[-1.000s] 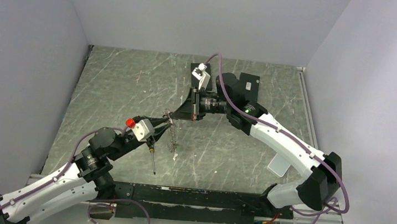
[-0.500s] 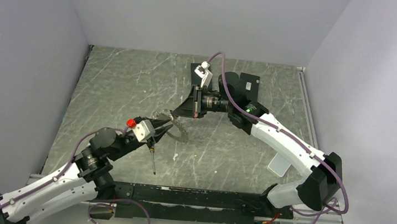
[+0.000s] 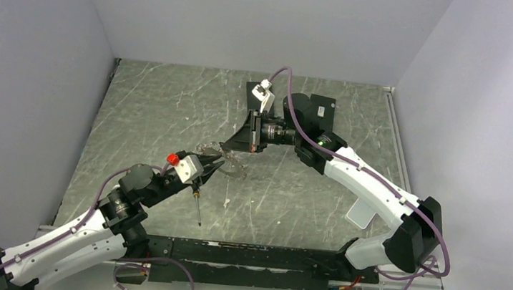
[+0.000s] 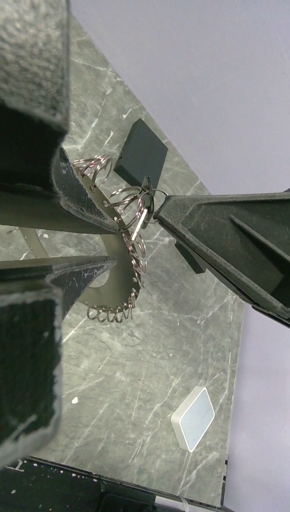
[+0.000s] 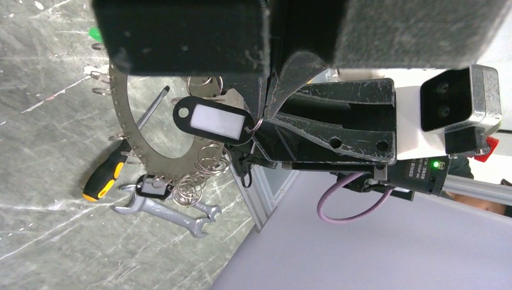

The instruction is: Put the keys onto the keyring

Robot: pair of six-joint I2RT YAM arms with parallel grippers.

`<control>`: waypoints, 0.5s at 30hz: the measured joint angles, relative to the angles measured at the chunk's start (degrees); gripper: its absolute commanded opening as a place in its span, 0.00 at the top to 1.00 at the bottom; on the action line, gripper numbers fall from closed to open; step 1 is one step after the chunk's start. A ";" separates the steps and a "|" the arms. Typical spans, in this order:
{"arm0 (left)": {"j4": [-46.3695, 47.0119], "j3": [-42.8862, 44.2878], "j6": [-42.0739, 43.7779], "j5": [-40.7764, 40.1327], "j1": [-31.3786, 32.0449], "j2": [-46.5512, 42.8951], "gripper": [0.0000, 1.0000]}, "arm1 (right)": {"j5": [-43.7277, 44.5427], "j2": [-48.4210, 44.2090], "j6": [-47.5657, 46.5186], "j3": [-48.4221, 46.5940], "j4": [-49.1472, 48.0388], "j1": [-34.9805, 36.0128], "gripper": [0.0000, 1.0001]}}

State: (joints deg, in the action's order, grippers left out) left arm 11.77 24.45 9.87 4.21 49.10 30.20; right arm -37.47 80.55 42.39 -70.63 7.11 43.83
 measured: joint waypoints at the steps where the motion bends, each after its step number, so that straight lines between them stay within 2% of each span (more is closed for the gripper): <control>1: -0.02 0.00 0.00 -0.02 0.00 -0.07 0.76 | -0.11 -0.02 0.13 0.07 -0.15 0.00 1.00; 15: -0.35 0.00 0.44 -1.05 0.02 -1.11 0.80 | -0.72 -0.02 1.57 0.85 -2.32 0.87 1.00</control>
State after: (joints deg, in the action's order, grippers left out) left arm 11.42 24.45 10.31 3.16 49.12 29.08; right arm -38.20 80.53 43.97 -69.78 4.80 44.71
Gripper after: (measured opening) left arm 0.207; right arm 0.009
